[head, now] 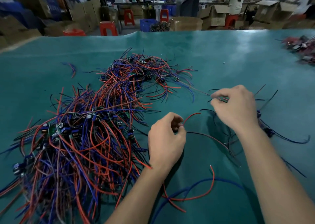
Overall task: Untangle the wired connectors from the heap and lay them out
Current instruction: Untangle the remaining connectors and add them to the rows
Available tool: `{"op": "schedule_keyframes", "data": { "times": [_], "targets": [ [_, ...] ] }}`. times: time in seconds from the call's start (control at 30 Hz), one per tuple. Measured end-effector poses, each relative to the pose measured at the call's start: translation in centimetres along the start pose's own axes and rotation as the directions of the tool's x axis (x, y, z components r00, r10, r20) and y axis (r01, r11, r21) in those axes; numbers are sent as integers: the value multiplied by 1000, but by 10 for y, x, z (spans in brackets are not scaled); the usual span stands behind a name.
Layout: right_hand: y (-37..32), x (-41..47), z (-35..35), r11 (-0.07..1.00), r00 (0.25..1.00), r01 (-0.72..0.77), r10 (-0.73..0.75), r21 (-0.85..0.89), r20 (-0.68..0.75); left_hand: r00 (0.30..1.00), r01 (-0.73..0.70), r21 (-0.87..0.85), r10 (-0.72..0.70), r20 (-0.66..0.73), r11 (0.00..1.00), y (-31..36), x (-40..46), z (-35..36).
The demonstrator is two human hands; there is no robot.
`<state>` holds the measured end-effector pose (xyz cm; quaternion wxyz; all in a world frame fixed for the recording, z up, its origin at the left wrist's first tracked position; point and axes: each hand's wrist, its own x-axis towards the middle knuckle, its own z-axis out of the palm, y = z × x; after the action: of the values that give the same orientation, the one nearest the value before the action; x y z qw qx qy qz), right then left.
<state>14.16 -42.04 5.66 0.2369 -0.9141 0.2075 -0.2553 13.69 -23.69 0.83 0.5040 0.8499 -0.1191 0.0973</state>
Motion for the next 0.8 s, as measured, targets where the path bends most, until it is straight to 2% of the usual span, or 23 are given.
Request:
{"op": "schedule_keyframes", "data": {
  "times": [0.1,0.2,0.27,0.33,0.47,0.6,0.67,0.73,0.8],
  "targets": [
    [-29,-5,12,994,983,89,-99,66,156,999,-41,48,40,23,998,2,0,-1],
    [-62,4,37,941,873,338,-322,21,366,999,-47,102,44,24,994,2,2,-3],
    [-78,24,55,921,835,389,-335,-36,436,999,-28,74,26,29,997,2,2,-3],
    [-86,42,70,938,854,341,-284,-56,437,999,-7,51,6,34,999,4,1,-3],
    [-86,46,92,972,922,230,-203,-45,330,999,12,14,-13,41,1000,4,1,-4],
    [-77,44,84,985,975,124,-143,116,170,1000,8,-26,-8,8,1000,2,2,-3],
    [-68,40,70,966,989,10,-48,260,140,999,13,-64,-16,-42,998,1,3,-2],
    [-59,29,49,826,982,-158,77,541,170,994,41,-131,-53,-91,991,0,4,-2],
    [-49,16,28,656,979,-205,129,726,159,989,62,-181,-85,-119,981,-1,5,-2]
  ]
}}
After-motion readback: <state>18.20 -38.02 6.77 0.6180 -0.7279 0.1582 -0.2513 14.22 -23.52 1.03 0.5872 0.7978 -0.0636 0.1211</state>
